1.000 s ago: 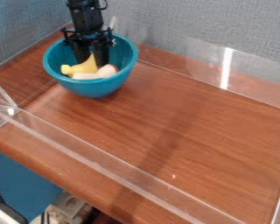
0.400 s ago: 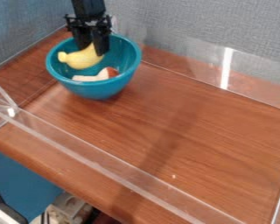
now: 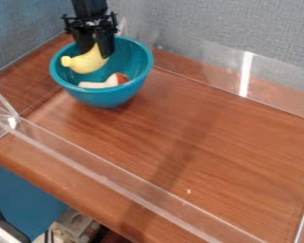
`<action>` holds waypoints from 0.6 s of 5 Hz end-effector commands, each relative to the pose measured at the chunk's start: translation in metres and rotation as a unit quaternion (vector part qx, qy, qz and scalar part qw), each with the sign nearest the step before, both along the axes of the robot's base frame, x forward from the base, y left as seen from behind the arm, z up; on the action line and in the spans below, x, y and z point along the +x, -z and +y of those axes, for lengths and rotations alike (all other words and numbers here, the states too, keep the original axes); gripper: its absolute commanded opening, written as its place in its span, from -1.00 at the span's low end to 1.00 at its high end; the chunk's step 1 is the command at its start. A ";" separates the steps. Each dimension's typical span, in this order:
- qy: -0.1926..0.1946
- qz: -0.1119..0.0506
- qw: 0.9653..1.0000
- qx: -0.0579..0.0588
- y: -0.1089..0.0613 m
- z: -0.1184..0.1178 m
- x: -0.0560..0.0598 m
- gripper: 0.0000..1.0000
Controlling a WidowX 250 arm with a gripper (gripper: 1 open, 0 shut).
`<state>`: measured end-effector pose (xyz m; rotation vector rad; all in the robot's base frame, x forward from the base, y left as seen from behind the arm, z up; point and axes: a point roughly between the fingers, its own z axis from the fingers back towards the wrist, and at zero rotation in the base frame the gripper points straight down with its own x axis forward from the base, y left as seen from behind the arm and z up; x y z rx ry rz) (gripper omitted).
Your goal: Remove the yellow object from the blue bowl and put it on the table
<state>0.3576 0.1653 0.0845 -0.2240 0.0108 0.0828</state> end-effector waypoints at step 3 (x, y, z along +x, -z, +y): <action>0.028 -0.055 0.998 0.014 -0.076 -0.045 0.013 -1.00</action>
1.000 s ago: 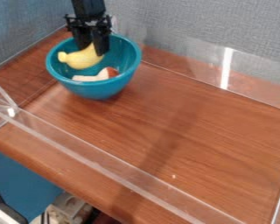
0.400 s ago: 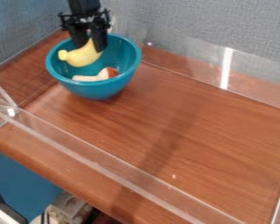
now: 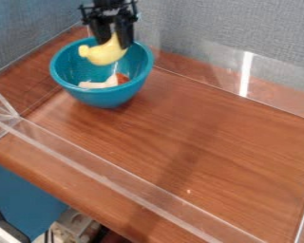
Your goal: Remove the yellow object from the blue bowl and put it on the table
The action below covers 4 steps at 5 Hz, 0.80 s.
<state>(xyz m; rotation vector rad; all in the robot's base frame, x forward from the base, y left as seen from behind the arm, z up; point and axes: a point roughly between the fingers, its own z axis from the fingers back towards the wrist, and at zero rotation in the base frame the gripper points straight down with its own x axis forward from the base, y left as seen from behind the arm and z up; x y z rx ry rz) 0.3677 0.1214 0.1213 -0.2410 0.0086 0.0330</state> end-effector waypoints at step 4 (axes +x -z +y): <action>0.086 -0.071 0.994 0.001 -0.072 -0.096 -0.026 -1.00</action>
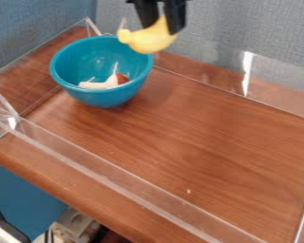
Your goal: Remove the yellow object from the blue bowl and put it on the table
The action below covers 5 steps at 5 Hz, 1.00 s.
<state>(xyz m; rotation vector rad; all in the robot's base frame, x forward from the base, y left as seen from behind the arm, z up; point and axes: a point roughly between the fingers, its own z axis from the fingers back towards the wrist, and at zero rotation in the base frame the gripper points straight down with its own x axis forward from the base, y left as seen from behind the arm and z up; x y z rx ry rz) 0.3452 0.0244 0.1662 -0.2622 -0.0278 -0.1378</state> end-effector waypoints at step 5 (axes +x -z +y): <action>-0.072 -0.035 0.995 0.059 0.006 0.029 -0.032 1.00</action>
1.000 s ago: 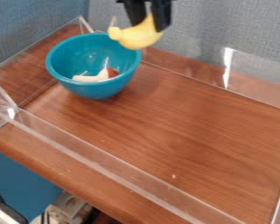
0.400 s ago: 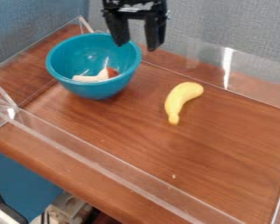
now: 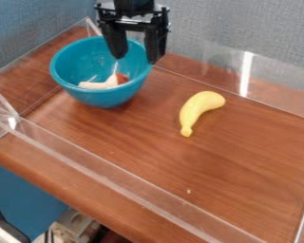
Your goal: Remove the yellow object from the blue bowl and put it on the table
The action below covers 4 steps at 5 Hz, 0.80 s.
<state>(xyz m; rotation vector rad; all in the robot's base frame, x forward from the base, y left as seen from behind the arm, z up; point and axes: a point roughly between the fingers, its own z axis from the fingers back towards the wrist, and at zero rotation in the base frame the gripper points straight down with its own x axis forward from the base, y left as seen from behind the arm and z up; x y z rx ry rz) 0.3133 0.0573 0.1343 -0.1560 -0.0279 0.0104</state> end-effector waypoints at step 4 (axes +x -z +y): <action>0.042 -0.035 0.998 0.012 -0.026 -0.011 0.007 1.00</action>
